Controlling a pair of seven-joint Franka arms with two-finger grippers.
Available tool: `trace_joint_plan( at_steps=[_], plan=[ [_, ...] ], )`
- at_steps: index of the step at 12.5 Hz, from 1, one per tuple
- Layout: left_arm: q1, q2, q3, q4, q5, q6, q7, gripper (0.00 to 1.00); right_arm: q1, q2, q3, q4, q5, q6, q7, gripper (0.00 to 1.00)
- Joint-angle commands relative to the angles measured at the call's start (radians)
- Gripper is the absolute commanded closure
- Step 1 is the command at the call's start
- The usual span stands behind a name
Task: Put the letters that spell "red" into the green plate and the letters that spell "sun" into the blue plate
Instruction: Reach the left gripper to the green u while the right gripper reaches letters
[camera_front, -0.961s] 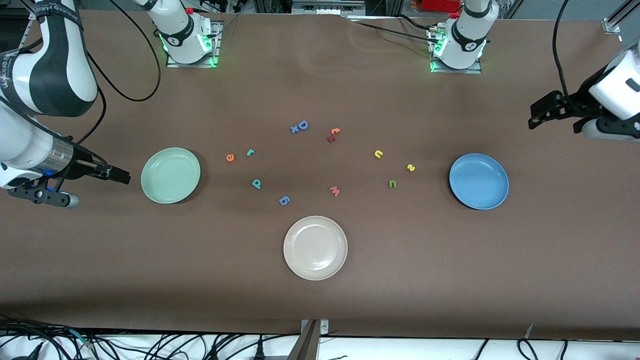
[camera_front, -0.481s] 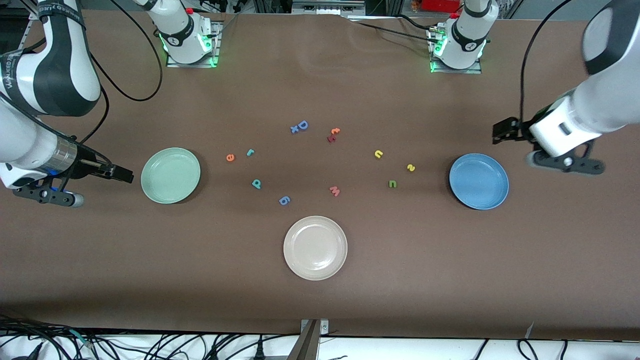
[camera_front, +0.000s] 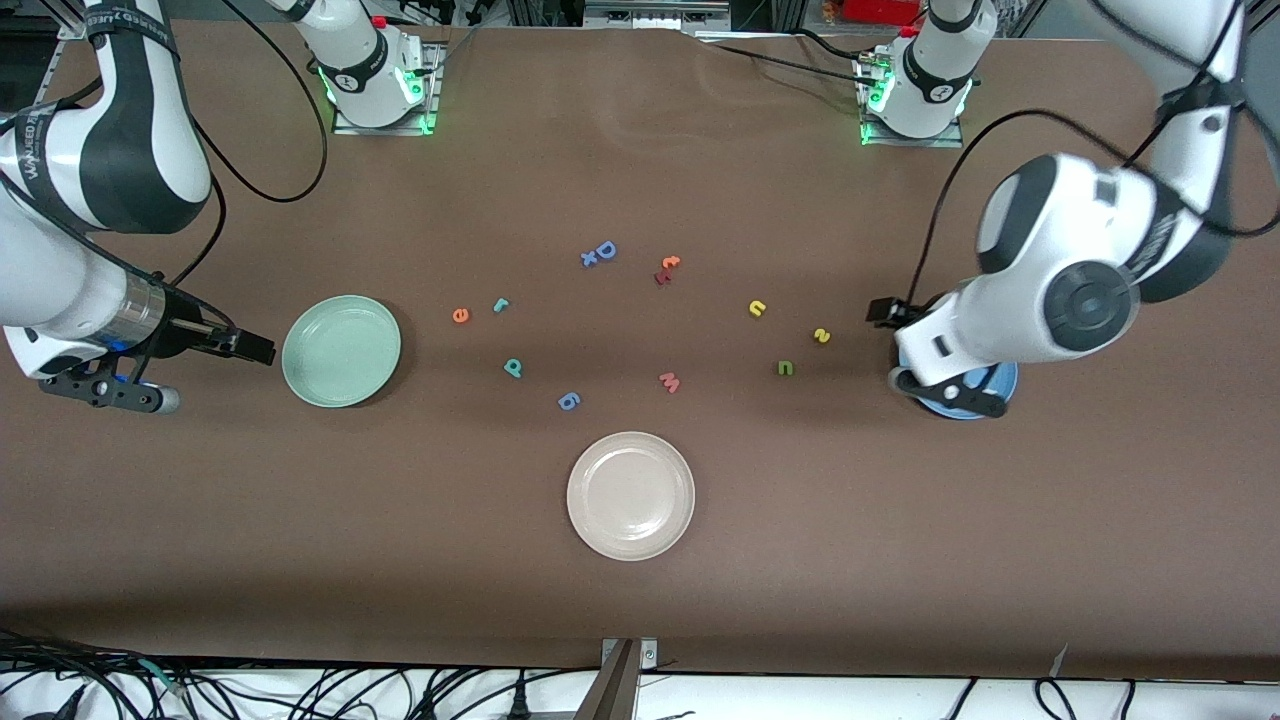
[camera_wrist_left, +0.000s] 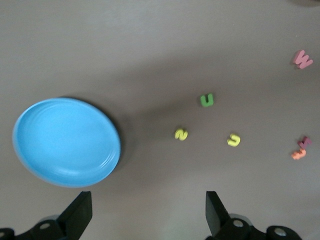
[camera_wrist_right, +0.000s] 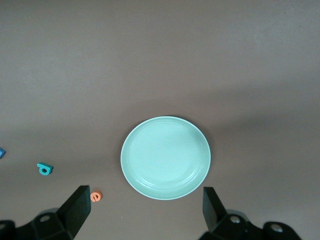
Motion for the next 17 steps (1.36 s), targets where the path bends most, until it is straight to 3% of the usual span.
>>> trace_joint_plan(
  at_steps=[1, 5, 8, 12, 15, 17],
  plan=[
    [-0.029, 0.068, 0.007, 0.013, -0.036, 0.086, -0.064, 0.0, 0.002, -0.009, 0.001, -0.022, 0.019, 0.006, 0.007, 0.01],
    [-0.085, 0.119, 0.006, -0.073, -0.05, 0.285, -0.273, 0.0, 0.002, -0.009, 0.001, -0.024, 0.019, 0.007, 0.006, 0.01],
    [-0.132, 0.116, 0.002, -0.2, -0.05, 0.412, -0.349, 0.0, 0.011, -0.009, 0.001, -0.027, 0.019, 0.006, 0.014, 0.01],
    [-0.149, 0.116, 0.002, -0.392, -0.049, 0.69, -0.363, 0.0, 0.091, 0.011, 0.003, -0.035, 0.021, 0.025, 0.159, 0.01],
    [-0.161, 0.134, 0.004, -0.401, -0.049, 0.738, -0.371, 0.0, 0.152, 0.06, 0.013, -0.035, 0.021, 0.067, 0.219, 0.01],
    [-0.164, 0.173, 0.004, -0.4, -0.047, 0.808, -0.373, 0.02, 0.156, 0.115, 0.075, -0.033, 0.019, 0.12, 0.202, 0.01]
  ],
)
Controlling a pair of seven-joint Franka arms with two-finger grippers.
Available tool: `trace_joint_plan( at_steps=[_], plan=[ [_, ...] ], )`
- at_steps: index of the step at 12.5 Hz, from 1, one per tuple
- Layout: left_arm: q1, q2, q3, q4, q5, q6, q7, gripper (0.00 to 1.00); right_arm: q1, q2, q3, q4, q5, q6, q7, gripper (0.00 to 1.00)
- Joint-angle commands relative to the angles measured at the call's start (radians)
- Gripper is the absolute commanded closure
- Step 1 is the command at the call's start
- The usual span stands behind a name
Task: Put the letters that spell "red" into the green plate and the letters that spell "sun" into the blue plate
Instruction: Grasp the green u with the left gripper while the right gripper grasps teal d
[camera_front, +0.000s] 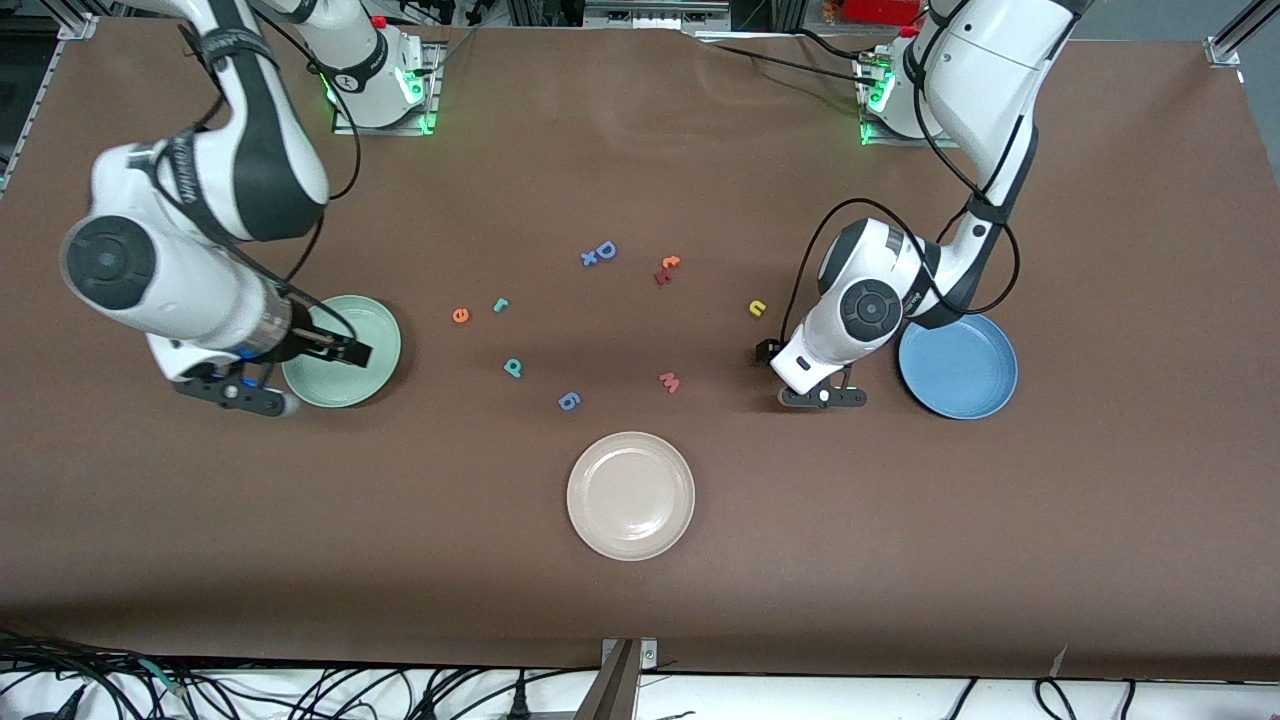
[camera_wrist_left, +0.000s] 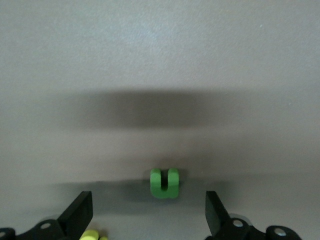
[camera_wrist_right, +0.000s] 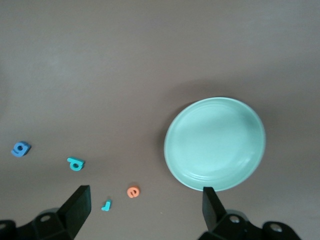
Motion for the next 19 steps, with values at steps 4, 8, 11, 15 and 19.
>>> trace_joint_plan(
  at_steps=[4, 8, 11, 15, 19],
  plan=[
    [-0.022, 0.041, 0.007, -0.001, 0.0, 0.093, -0.013, 0.71, 0.035, 0.155, 0.095, 0.005, 0.015, 0.19, 0.11, 0.02],
    [-0.026, 0.026, 0.007, -0.003, 0.0, 0.066, -0.03, 0.72, 0.117, 0.249, 0.099, -0.002, 0.011, 0.304, 0.242, 0.05],
    [-0.014, -0.023, 0.008, 0.008, 0.0, -0.066, -0.021, 0.82, 0.118, 0.298, 0.099, -0.011, 0.0, 0.327, 0.082, 0.05],
    [0.05, -0.12, 0.016, 0.052, 0.0, -0.242, 0.089, 0.81, 0.123, 0.312, 0.106, -0.115, 0.0, 0.474, 0.037, 0.03],
    [0.173, -0.118, 0.019, 0.046, 0.018, -0.256, 0.349, 0.78, 0.129, 0.33, 0.129, -0.118, -0.002, 0.477, 0.034, 0.04]
  ],
)
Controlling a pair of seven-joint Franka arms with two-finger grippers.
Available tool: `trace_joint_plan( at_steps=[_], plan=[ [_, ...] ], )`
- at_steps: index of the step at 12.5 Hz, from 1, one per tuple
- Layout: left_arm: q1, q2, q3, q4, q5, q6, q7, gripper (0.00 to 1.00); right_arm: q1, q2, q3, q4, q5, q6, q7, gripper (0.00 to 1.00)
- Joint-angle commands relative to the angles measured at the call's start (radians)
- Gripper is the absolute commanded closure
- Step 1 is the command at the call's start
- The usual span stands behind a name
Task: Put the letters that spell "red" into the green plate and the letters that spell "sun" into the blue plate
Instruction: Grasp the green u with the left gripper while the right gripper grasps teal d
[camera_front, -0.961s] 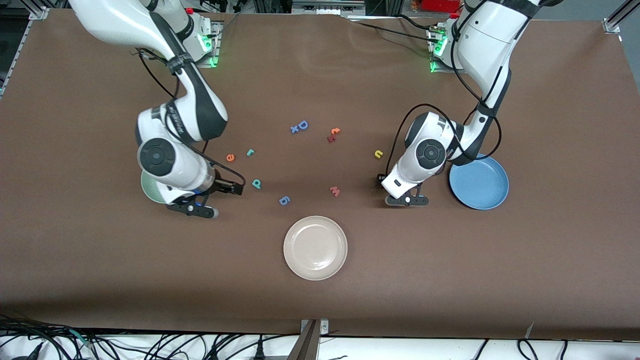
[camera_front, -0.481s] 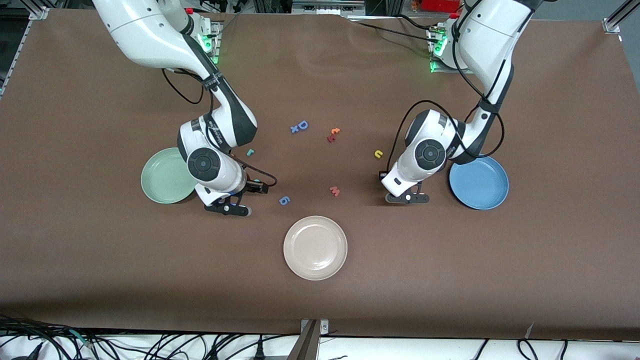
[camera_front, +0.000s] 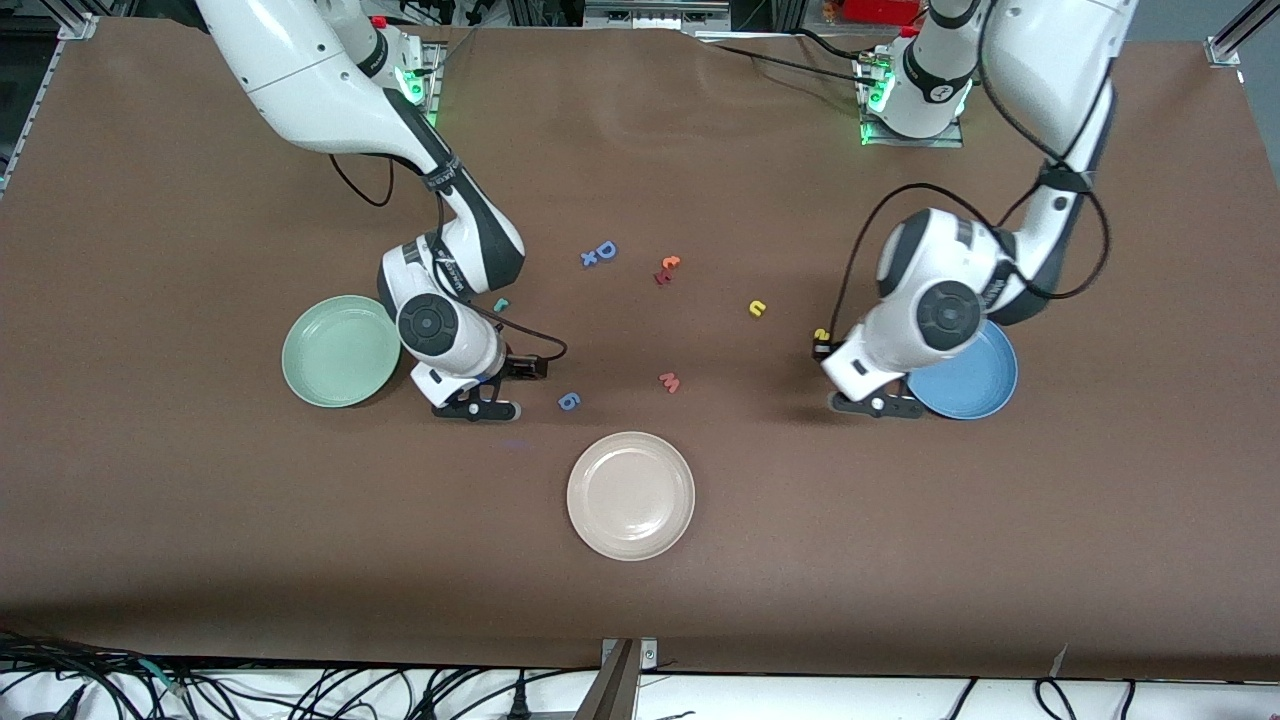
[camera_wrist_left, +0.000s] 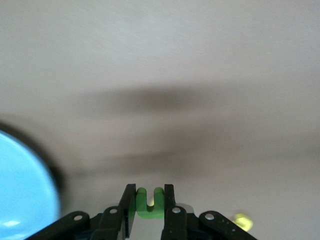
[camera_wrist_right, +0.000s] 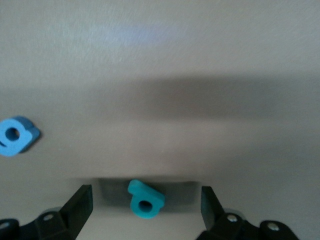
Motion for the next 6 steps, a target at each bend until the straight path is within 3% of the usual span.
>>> trace_joint_plan(
  at_steps=[1, 6],
  plan=[
    [0.078, 0.012, -0.004, -0.017, 0.072, -0.007, 0.145, 0.77, 0.006, -0.004, 0.006, -0.01, 0.0, 0.007, -0.03, 0.05],
    [0.139, 0.051, -0.004, -0.036, 0.286, -0.005, 0.168, 0.73, 0.003, -0.008, -0.002, -0.01, -0.002, 0.001, -0.121, 0.27]
  ],
)
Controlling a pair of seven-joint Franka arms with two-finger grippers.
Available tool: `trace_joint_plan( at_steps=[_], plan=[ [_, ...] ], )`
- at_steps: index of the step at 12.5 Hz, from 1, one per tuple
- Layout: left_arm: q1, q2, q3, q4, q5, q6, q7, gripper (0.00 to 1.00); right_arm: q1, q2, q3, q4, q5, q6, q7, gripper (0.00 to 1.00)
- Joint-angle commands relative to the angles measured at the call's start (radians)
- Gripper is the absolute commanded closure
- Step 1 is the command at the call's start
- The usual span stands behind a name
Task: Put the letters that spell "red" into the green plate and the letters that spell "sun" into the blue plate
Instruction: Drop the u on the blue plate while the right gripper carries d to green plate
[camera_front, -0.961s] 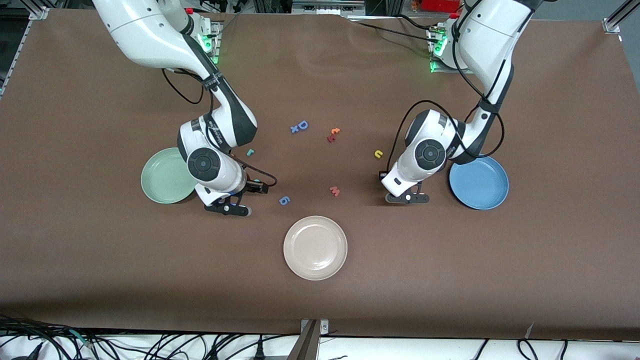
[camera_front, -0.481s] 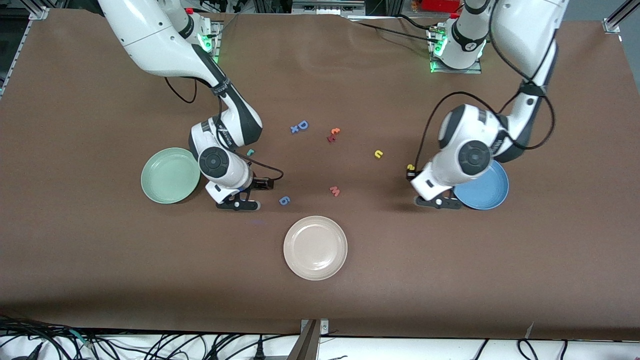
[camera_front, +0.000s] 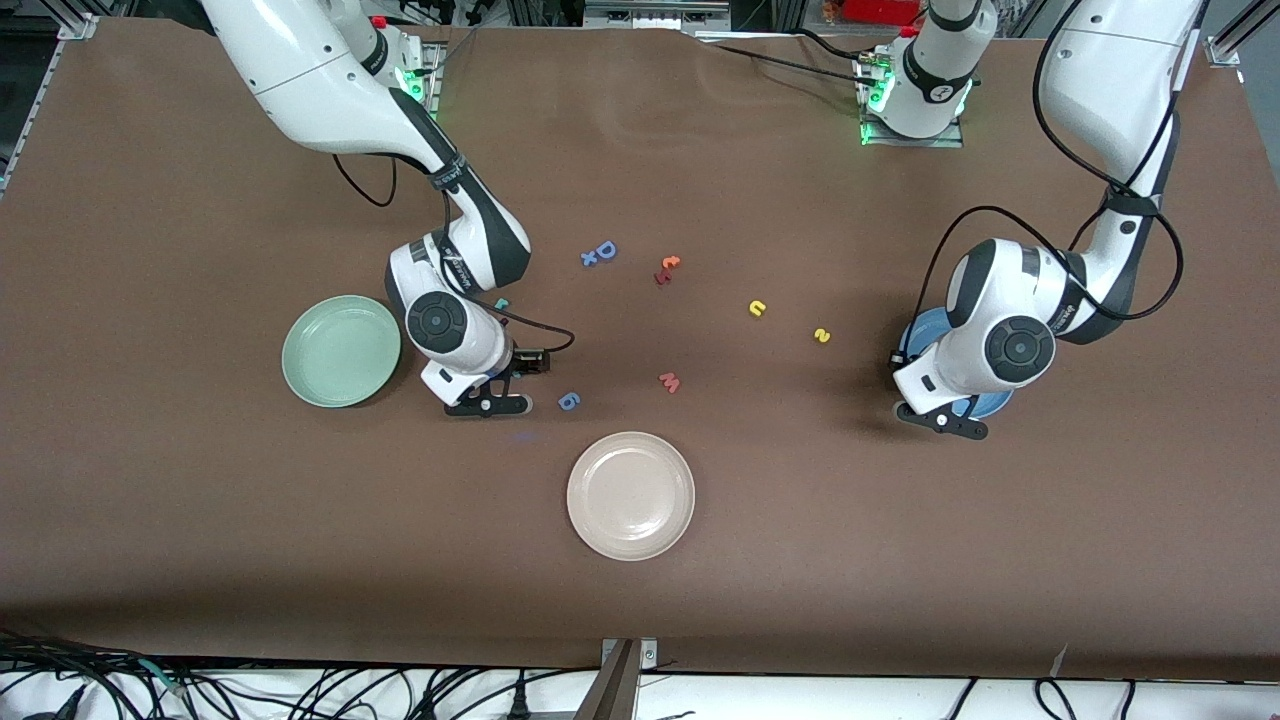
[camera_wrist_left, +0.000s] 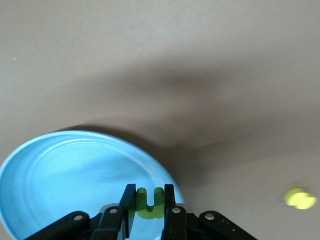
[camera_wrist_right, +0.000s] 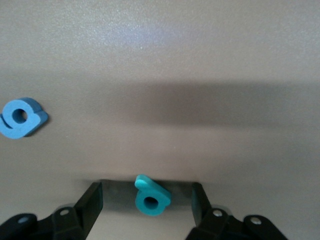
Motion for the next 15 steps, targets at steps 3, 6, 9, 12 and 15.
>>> trace_joint_plan(
  at_steps=[3, 6, 9, 12, 15],
  plan=[
    [0.023, -0.012, -0.009, -0.023, 0.071, -0.005, 0.014, 0.0, -0.006, -0.01, -0.001, -0.01, -0.003, 0.001, -0.035, 0.44],
    [0.018, -0.023, -0.044, -0.023, 0.057, -0.044, -0.03, 0.0, -0.007, -0.01, -0.001, -0.01, -0.002, 0.001, -0.035, 0.65],
    [0.015, -0.027, -0.159, -0.023, 0.056, -0.084, -0.332, 0.0, -0.009, -0.01, -0.001, -0.01, -0.002, 0.001, -0.034, 0.74],
    [0.004, -0.001, -0.241, -0.02, 0.053, -0.071, -0.656, 0.0, -0.009, -0.016, -0.001, -0.01, 0.0, 0.001, -0.026, 0.81],
    [0.007, 0.006, -0.246, -0.088, 0.05, 0.089, -0.77, 0.0, -0.01, -0.06, -0.026, -0.008, 0.001, -0.072, -0.018, 0.81]
  ],
)
